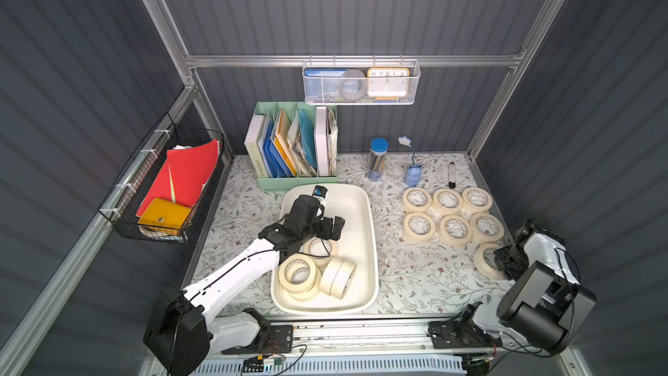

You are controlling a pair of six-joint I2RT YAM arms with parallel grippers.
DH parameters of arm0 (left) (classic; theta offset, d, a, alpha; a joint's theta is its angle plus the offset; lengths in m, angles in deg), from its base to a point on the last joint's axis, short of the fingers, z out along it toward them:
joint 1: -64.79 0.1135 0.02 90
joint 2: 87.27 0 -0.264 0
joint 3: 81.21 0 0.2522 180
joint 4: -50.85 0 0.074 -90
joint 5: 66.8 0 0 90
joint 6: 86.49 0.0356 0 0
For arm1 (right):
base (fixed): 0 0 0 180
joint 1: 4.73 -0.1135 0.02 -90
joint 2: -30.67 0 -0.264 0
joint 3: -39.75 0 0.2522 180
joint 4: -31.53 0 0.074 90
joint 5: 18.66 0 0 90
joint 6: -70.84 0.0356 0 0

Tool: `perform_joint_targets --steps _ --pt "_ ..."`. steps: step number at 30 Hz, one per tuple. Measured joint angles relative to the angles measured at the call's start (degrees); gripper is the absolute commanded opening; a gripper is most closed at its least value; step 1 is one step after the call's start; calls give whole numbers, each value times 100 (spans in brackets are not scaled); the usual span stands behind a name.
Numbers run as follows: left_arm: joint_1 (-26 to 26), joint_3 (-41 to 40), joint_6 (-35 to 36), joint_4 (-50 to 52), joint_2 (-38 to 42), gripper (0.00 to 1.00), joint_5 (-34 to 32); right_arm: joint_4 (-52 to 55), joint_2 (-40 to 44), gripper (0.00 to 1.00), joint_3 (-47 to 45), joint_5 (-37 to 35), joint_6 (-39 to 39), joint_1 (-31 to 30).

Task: Take out the art tape in the storage box
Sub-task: Place the art tape at the center of the board, then pick up the art tape from the storage box.

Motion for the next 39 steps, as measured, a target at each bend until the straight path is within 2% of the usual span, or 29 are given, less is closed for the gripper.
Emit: perform_joint_targets --steps 10,11,12,13,15,16,18,20,26,30,35,39 --pt "0 -87 -116 44 188 99 -11 -1141 -140 0 -586 0 271 11" --pt "0 -92 -125 46 216 99 -13 -1198 -142 5 -599 11 280 13" --pt "0 -94 -127 50 238 99 -15 -1241 -149 17 -603 26 284 13" --pt "0 -94 -129 57 256 99 -15 -1285 -151 33 -610 28 284 13" --pt "0 -94 -133 83 280 99 -15 -1429 -149 56 -654 31 326 13" --pt "0 -94 -146 96 291 99 -15 -1563 -157 64 -704 28 343 11" --pt "0 -96 -153 125 313 99 -17 -1633 -107 73 -782 4 337 11" --pt "0 -96 -162 173 350 100 -24 -1593 72 78 -807 -50 275 11" --pt "0 -50 -146 343 400 99 -173 -1266 1207 81 -592 31 111 -4" --pt "0 155 -125 706 407 97 -234 -962 1919 81 -317 372 105 -295" --pt "0 448 -129 1228 442 93 -179 -442 2065 81 46 592 90 -1423" --pt "-101 573 -199 1733 439 90 -142 -11 1598 81 376 667 79 -2776"
